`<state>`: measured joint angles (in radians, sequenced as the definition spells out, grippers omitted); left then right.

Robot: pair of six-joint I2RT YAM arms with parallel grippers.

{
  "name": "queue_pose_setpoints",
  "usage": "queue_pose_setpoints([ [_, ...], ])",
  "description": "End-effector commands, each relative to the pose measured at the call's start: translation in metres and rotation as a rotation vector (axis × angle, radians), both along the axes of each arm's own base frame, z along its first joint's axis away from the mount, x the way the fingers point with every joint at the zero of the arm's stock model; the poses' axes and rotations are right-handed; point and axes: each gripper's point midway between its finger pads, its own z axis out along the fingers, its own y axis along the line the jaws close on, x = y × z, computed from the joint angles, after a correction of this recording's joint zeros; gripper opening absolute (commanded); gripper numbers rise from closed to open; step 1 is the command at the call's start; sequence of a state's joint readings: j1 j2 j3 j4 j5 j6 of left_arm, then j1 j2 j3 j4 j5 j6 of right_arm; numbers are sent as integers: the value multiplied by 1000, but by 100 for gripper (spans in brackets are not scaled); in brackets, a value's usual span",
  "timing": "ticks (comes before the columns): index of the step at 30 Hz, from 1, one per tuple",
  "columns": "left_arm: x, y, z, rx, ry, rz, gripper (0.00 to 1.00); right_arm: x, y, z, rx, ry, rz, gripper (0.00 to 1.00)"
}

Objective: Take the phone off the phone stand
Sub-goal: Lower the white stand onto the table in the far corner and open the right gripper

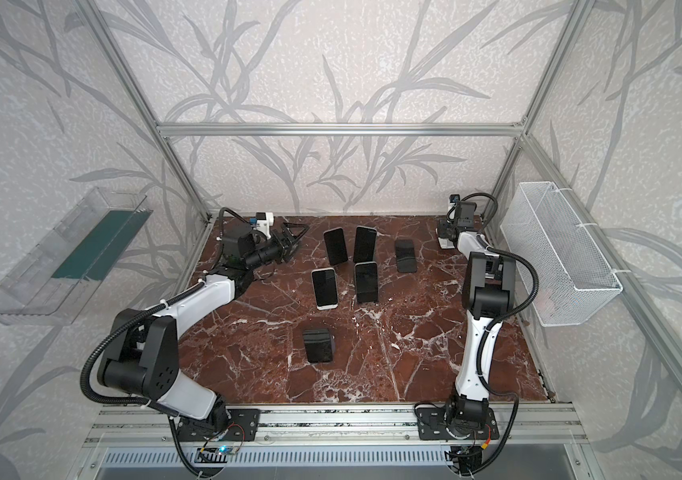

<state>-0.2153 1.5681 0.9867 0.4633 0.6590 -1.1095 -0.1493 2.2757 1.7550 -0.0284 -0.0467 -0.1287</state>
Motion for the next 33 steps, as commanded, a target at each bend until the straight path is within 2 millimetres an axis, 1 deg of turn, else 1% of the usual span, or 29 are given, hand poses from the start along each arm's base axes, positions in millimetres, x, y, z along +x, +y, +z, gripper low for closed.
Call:
queue_pose_setpoints([
  [1,1,-7,14,-32,-35,-30,90,0,1,8,13,-2,14,68],
  [3,1,-7,13,-34,-30,-28,90,-4,0,1,14,16,5,72],
  [7,0,-7,15,-37,-35,-28,91,-10,-6,-8,14,58,-37,78],
  [9,-1,-8,18,-41,-37,-33,91,-14,-12,-7,13,76,-84,80],
  [13,-4,-10,26,-51,-55,-39,91,-21,-19,9,69,55,-206,83],
  [14,-5,-10,27,-52,-58,-40,90,-22,-18,10,77,64,-221,84],
  [17,-7,-10,32,-49,-76,-39,90,-23,-19,5,78,114,-251,87],
  [19,-8,-10,34,-46,-81,-38,91,-23,-15,-1,97,132,-234,87],
  [21,-9,-10,36,-46,-87,-40,90,-23,-11,-4,114,143,-215,85],
  [24,-10,-9,38,-46,-91,-40,91,-21,-1,-1,147,141,-168,81],
  [29,-11,-9,43,-45,-103,-42,91,-19,3,-3,168,142,-164,80],
  [31,-11,-9,44,-46,-104,-43,91,-17,5,-7,173,146,-150,80],
  [33,-11,-10,44,-47,-103,-46,91,-16,5,-12,172,162,-141,77],
])
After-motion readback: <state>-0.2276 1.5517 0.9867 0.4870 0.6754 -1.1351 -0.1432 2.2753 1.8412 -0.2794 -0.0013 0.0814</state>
